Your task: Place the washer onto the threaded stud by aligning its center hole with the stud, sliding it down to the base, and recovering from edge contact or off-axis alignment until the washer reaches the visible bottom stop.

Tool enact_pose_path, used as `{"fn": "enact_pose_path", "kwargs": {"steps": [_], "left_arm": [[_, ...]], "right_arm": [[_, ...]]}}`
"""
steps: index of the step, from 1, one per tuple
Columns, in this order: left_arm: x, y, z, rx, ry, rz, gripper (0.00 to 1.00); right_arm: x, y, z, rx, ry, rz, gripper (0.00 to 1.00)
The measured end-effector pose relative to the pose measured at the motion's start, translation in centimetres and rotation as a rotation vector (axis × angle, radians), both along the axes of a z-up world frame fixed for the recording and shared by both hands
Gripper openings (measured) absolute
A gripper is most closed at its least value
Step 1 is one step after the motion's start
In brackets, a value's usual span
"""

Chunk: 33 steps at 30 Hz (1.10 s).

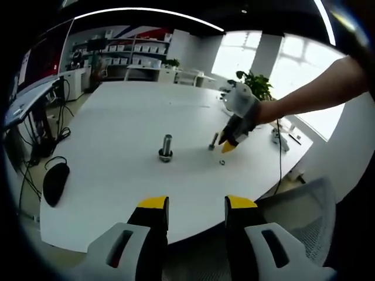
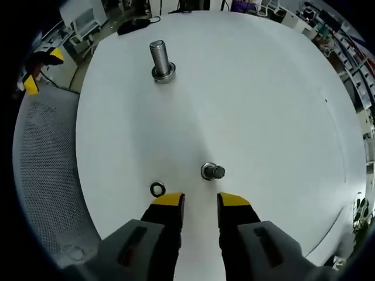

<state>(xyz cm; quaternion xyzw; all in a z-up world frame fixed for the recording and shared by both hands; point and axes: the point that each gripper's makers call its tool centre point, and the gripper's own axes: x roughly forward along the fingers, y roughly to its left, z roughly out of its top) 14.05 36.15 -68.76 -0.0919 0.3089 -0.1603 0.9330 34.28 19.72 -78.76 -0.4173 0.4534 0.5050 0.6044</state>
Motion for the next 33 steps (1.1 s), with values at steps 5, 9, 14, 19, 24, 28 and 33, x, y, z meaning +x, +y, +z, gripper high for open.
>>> {"fn": "enact_pose_path", "kwargs": {"steps": [5, 9, 14, 19, 24, 28, 33], "left_arm": [[-0.2, -0.2, 0.2, 0.000, -0.004, -0.005, 0.36], [-0.2, -0.1, 0.0, -0.001, -0.004, -0.007, 0.36], [-0.1, -0.3, 0.2, 0.002, -0.010, -0.014, 0.36], [0.0, -0.3, 0.2, -0.002, -0.009, -0.016, 0.36], [0.0, -0.4, 0.2, -0.003, -0.008, -0.018, 0.36], [0.0, -0.4, 0.3, -0.003, -0.010, -0.019, 0.36], [-0.1, -0.3, 0.2, -0.006, -0.011, -0.015, 0.36]], "right_arm": [[-1.1, -0.4, -0.1, 0.002, 0.011, -0.008, 0.25], [-2.3, -0.1, -0.2, 0.012, 0.029, -0.003, 0.25], [-3.1, 0.5, -0.5, 0.023, 0.039, 0.004, 0.25], [-3.8, 0.8, -1.0, 0.019, 0.048, 0.014, 0.24], [-4.1, 1.0, -1.1, 0.018, 0.052, 0.013, 0.23], [-4.0, 1.2, -1.2, 0.020, 0.049, 0.021, 0.23], [-4.3, 1.2, -1.2, 0.013, 0.031, 0.071, 0.19]]}}
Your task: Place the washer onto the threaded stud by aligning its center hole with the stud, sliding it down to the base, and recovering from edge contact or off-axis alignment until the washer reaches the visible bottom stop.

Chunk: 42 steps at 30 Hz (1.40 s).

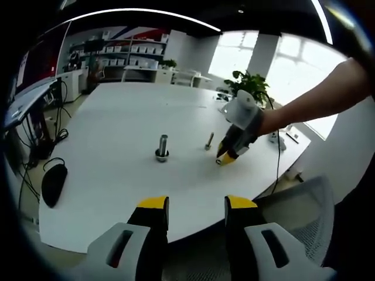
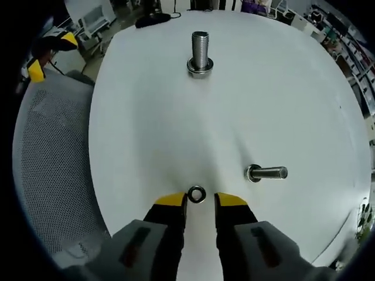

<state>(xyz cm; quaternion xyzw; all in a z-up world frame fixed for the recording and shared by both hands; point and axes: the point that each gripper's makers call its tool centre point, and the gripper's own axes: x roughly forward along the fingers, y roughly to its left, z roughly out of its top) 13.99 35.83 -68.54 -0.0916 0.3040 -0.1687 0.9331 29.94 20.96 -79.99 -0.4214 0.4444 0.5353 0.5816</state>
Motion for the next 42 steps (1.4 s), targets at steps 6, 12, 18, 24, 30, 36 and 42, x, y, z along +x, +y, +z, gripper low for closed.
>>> {"fn": "enact_pose_path", "kwargs": {"steps": [6, 12, 18, 24, 30, 36, 42], "left_arm": [[0.0, 0.0, 0.0, 0.002, 0.000, -0.003, 0.36], [0.0, -0.1, 0.0, 0.004, 0.001, -0.002, 0.36], [0.0, -0.2, 0.0, 0.006, -0.002, -0.003, 0.36], [-0.1, -0.2, 0.0, 0.008, 0.000, -0.003, 0.36], [-0.2, -0.3, -0.1, 0.005, 0.002, -0.004, 0.36], [-0.3, -0.3, 0.1, 0.000, -0.004, -0.001, 0.36], [-0.3, -0.2, 0.1, 0.000, -0.007, 0.001, 0.36]], "right_arm": [[0.0, 0.1, 0.0, 0.000, -0.004, 0.025, 0.16], [0.1, 0.1, -0.1, -0.015, 0.000, 0.021, 0.15], [0.1, 0.2, -0.3, -0.064, -0.008, 0.022, 0.14], [0.2, 0.1, -0.2, -0.083, -0.006, 0.000, 0.14], [0.3, 0.1, -0.2, -0.058, -0.010, -0.017, 0.14], [0.1, -0.2, 0.1, -0.057, 0.002, -0.046, 0.13], [1.1, -0.5, 1.9, -0.007, -0.007, -0.095, 0.13]]}}
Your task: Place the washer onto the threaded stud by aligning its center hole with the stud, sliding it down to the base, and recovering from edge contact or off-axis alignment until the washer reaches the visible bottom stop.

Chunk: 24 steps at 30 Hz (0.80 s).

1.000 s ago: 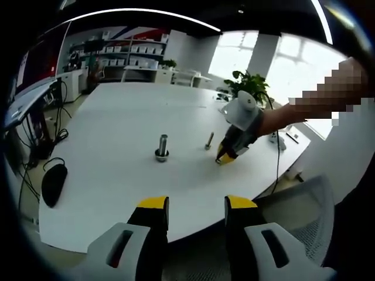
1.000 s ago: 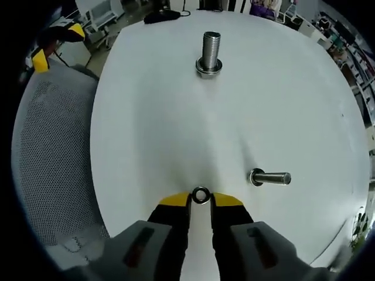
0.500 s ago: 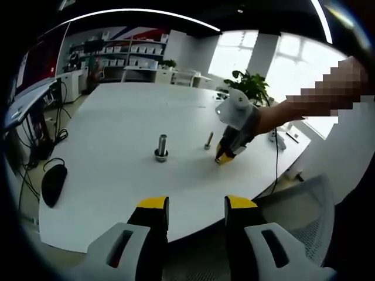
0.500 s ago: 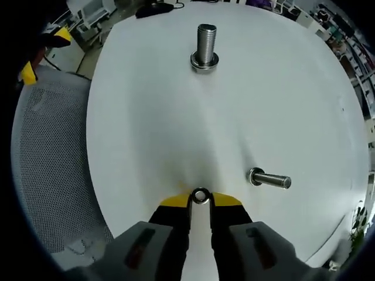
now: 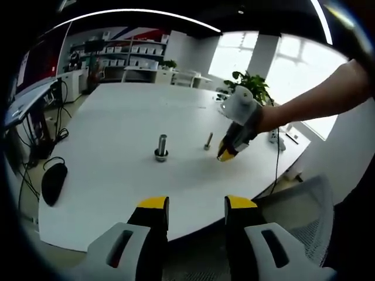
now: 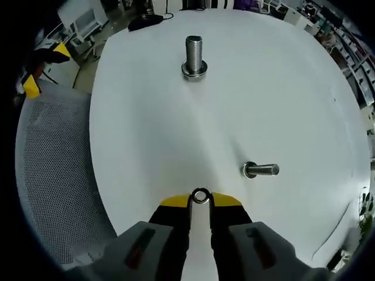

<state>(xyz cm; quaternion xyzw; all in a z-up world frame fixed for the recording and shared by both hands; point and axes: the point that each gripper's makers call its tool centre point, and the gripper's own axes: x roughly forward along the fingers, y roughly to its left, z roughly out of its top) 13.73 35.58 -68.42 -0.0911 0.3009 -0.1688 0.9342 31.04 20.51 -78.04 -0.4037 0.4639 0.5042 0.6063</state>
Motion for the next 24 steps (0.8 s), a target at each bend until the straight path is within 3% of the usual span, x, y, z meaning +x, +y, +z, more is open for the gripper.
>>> {"fn": "enact_pose_path", "kwargs": {"steps": [11, 24], "left_arm": [[-0.1, -0.2, -0.1, 0.005, 0.002, -0.012, 0.36], [-0.2, -0.4, -0.1, 0.004, -0.001, -0.011, 0.36]], "right_arm": [[2.6, -0.3, 3.3, 0.055, -0.048, -0.056, 0.13], [4.1, 1.1, 4.9, 0.098, -0.102, -0.042, 0.14]]}}
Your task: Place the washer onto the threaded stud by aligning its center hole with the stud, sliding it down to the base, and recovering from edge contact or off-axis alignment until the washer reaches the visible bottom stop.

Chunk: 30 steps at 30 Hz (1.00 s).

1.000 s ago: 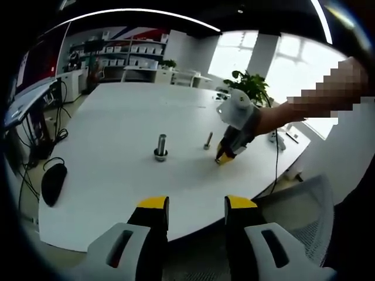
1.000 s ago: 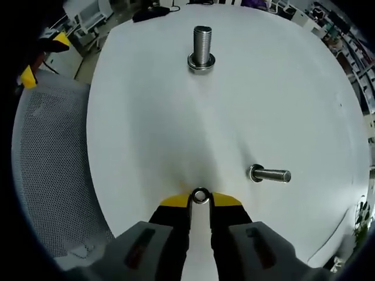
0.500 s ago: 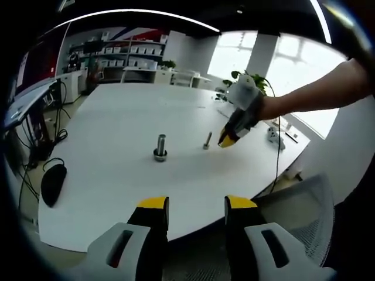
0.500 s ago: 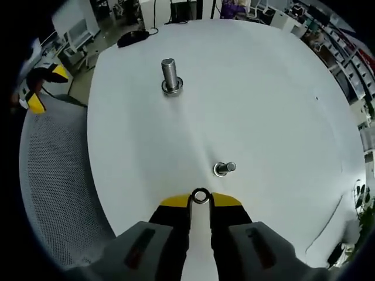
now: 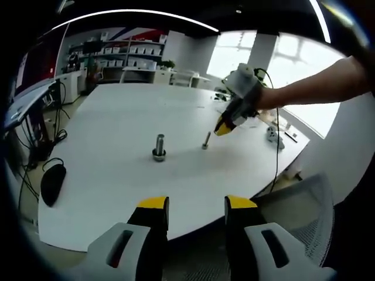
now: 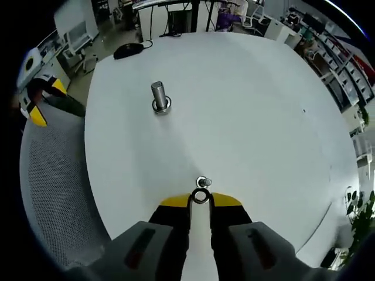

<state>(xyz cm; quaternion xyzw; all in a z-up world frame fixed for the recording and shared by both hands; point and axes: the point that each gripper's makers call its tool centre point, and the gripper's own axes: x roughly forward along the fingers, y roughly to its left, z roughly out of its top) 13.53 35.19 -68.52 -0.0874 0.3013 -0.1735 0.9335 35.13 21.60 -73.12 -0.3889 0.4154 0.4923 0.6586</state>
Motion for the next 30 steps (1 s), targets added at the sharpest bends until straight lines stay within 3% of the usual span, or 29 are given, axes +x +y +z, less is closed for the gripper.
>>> {"fn": "enact_pose_path", "kwargs": {"steps": [7, 30], "left_arm": [[0.0, 0.1, 0.0, -0.001, -0.001, 0.002, 0.36], [0.2, 0.0, -0.4, -0.002, 0.015, -0.003, 0.36]], "right_arm": [[0.6, 0.7, -0.2, -0.007, -0.020, 0.020, 0.14], [1.1, 1.1, -2.5, -0.064, 0.032, 0.037, 0.14]]}}
